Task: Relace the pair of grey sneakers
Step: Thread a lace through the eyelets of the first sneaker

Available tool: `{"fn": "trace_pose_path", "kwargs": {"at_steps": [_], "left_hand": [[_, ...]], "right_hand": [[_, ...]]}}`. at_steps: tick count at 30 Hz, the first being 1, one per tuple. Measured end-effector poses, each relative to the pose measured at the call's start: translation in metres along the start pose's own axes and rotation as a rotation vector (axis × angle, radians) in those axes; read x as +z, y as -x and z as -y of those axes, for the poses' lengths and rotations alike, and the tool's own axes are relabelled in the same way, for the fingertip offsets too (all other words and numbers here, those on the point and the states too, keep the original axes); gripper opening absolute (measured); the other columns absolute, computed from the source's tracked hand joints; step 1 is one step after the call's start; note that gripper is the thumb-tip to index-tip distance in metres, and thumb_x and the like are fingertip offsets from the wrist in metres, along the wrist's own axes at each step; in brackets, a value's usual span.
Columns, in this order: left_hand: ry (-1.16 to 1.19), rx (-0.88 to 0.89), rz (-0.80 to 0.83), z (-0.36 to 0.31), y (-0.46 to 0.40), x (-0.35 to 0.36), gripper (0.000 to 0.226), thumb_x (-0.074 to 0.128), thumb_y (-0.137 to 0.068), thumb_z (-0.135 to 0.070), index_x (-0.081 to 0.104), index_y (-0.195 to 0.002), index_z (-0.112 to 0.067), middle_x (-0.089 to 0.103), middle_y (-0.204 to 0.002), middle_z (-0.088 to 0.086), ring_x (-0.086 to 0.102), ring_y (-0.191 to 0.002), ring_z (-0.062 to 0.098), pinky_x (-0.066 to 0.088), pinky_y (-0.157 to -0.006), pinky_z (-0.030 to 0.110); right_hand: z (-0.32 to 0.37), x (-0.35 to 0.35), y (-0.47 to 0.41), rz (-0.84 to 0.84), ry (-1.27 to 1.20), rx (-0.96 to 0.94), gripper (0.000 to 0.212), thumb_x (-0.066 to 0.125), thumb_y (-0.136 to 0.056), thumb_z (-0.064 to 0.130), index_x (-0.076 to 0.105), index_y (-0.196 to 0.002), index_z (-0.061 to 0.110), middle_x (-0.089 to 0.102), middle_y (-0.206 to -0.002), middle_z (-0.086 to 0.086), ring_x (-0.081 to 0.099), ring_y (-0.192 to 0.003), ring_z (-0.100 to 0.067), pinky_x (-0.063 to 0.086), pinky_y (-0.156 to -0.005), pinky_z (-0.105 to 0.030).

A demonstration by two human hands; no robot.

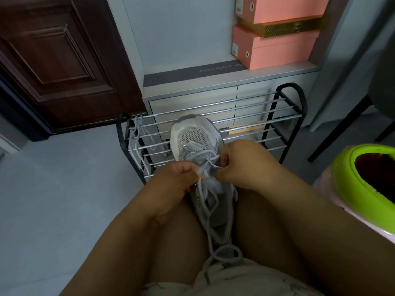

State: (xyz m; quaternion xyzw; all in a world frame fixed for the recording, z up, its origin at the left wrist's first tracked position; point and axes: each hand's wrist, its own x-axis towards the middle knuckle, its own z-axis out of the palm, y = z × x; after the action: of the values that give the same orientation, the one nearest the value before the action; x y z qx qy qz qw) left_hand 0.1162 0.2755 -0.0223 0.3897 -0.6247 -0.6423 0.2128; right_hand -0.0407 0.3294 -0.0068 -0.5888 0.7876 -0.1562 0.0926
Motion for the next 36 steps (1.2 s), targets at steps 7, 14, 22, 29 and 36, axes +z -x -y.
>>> {"fn": "trace_pose_path", "kwargs": {"at_steps": [7,14,22,29,36], "left_hand": [[-0.366,-0.005,0.041,0.0,0.024,-0.013,0.022,0.059,-0.09,-0.027,0.072,-0.073,-0.022,0.068,-0.069,-0.002,0.06,-0.066,0.01,0.048,-0.072,0.032],[-0.268,-0.079,0.181,0.006,0.066,-0.029,0.02,0.065,-0.069,-0.045,0.07,-0.066,-0.026,0.061,-0.061,-0.005,0.053,-0.059,0.009,0.043,-0.063,0.029],[-0.224,0.081,0.206,-0.01,0.059,-0.007,0.02,0.065,-0.083,-0.038,0.072,-0.069,-0.026,0.066,-0.067,-0.007,0.06,-0.065,0.006,0.047,-0.066,0.02],[-0.119,-0.073,-0.041,-0.02,0.01,-0.002,0.029,0.054,-0.092,-0.02,0.075,-0.073,-0.013,0.056,-0.053,-0.007,0.044,-0.048,0.006,0.037,-0.046,0.014],[-0.097,-0.121,-0.085,-0.018,-0.017,0.012,0.036,0.059,-0.091,-0.02,0.062,-0.056,-0.012,0.056,-0.054,0.006,0.046,-0.053,0.017,0.039,-0.057,0.026]], "right_hand": [[-0.011,-0.002,-0.011,-0.018,-0.112,0.101,0.016,0.074,-0.068,0.031,0.064,-0.059,0.022,0.054,-0.054,0.006,0.049,-0.053,-0.007,0.03,-0.046,-0.015],[-0.009,-0.006,-0.006,-0.01,-0.092,0.105,0.016,0.073,-0.069,0.03,0.062,-0.06,0.024,0.057,-0.062,0.007,0.054,-0.065,-0.011,0.034,-0.052,-0.02],[0.011,-0.017,0.001,0.251,-0.601,0.14,0.031,0.064,-0.085,0.03,0.068,-0.062,0.01,0.055,-0.046,0.0,0.041,-0.028,-0.009,0.035,-0.038,-0.012],[0.01,-0.012,0.004,0.17,-0.497,0.078,0.019,0.066,-0.077,0.016,0.065,-0.058,0.013,0.044,-0.039,0.006,0.037,-0.029,-0.003,0.03,-0.035,-0.014],[0.016,-0.015,0.011,0.184,-0.333,-0.047,0.016,0.067,-0.078,0.025,0.066,-0.063,0.019,0.055,-0.055,0.006,0.047,-0.046,-0.001,0.033,-0.044,-0.011]]}}
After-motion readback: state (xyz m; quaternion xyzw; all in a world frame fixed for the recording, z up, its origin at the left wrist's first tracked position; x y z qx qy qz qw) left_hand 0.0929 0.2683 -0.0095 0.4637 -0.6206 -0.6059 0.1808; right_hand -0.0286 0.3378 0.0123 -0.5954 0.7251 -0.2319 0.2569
